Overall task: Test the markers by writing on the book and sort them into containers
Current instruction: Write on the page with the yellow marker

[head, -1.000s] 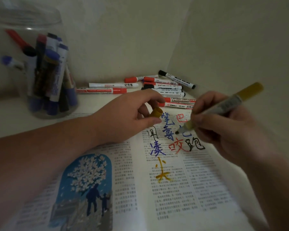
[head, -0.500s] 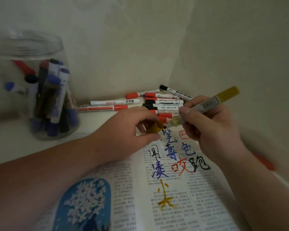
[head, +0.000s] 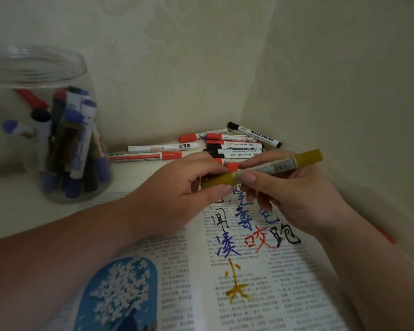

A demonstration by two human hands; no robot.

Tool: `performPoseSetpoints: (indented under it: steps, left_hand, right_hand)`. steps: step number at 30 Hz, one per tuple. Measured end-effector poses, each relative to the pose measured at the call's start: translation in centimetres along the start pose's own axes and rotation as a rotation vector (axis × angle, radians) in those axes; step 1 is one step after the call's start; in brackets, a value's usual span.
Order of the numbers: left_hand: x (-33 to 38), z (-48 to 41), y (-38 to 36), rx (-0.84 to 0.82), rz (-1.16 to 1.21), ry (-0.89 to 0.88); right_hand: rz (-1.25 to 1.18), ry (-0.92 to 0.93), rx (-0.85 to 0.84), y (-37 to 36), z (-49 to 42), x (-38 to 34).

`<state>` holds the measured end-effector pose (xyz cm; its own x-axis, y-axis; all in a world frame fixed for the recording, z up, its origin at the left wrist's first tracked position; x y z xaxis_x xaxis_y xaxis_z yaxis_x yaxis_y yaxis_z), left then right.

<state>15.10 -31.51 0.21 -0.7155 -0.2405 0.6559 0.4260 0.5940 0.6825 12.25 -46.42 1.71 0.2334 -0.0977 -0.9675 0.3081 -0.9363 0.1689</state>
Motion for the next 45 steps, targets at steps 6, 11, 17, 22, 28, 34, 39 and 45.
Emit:
performPoseSetpoints:
  steps: [6,11,17,22,28,34,39,45]
  left_hand:
    - [-0.9,0.3,-0.7,-0.020,0.209,0.074]
    - [-1.9,0.2,-0.4,0.020,0.414,0.096]
    - [-2.8,0.8,1.0,0.197,0.585,0.205]
    - [-3.2,1.1,1.9,0.339,0.464,0.334]
    - [-1.2,0.7,2.4,0.352,0.448,0.251]
    - [-0.2,1.0,2.8,0.350,0.359,0.246]
    - [-0.4,1.4,3.4,0.393,0.308,0.234]
    - [-0.5,0.9,2.7,0.356,0.552,0.194]
  right_hand:
    - [-0.168,-0.058,-0.104,-0.6,-0.1,0.8]
    - [-0.185,-0.056,0.075,1.9,0.4,0.3]
    - [0.223,-0.091,-0.042,0.4,0.8,-0.1]
    - [0.912,0.043,-0.036,-3.0,0.8,-0.5]
    - [0.950,0.213,0.035,-4.1,1.0,-2.1]
    - [0.327,-0.062,0.026,-3.1,0.8,0.2]
    - [-0.305,-0.277,-0.097,-4.9,0.9,2.1]
    - [-0.253,-0.272,-0.164,-4.4,0.3,1.8]
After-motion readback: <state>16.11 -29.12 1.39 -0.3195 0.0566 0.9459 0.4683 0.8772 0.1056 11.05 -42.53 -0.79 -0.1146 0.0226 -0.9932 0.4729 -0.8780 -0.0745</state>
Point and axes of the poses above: each hand's wrist, its own z-axis away from the middle knuckle, its own y-axis out of the back of the hand, x = y × z, the point moved 8 cm from there along -z, towards the middle knuckle, and after that the axes turned 12 degrees about -x, right-handed, at the moved point
